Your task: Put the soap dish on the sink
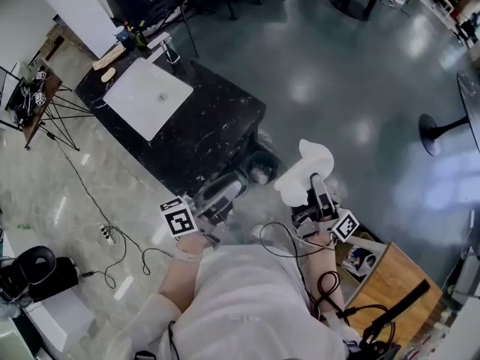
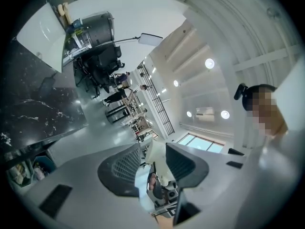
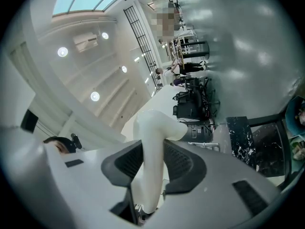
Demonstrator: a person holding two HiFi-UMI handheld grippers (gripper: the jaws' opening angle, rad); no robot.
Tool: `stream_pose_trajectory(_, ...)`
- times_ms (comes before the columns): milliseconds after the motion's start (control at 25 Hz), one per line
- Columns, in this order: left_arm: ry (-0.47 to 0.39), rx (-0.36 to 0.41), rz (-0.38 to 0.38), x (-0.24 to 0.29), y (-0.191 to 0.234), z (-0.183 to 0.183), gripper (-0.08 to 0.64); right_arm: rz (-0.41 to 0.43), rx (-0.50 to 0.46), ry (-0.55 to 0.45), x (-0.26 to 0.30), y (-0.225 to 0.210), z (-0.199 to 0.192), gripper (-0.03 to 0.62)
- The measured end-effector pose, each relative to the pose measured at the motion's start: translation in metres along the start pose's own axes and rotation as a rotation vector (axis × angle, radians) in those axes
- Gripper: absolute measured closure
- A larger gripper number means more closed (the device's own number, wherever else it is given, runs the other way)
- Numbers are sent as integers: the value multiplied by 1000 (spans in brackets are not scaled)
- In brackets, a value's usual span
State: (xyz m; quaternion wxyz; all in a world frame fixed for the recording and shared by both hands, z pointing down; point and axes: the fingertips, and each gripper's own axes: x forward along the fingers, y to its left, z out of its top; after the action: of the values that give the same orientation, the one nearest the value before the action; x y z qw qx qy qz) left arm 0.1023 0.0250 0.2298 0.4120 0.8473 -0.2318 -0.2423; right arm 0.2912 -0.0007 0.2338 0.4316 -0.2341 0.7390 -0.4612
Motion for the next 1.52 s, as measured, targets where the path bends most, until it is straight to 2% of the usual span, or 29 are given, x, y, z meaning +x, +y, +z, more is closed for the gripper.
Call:
stream_pose_trajectory(360,-143,-87,87,-64,69,60,398,-138,-15,164,98,-54,-63,454)
stream_pose_trajectory(760,-310,-180,219,-158,155,100,396,-252,-23,452,181,-137,-183,454)
stream_pose_trajectory(840,-339,-204,273,-181,214,95,394,-294,-5,519,189,-202,-217,454)
stream_pose_trajectory(1000,-370,-237,420,-210,417,56,394,-378,62,640,191,-430,-271,454)
stream_pose_trajectory(1080,-395,-258,458,-219,481,42,394,-409,51,706,193,-502,-293,454)
stream_pose_trajectory(1200,-414,-283,488,-233,514,34,394,-443,8,788,196,-538,-323,454)
stream_pose_trajectory(1520,-441,-325,577,-263,535,26,394,-525,-84,920,193,-564,-373,454)
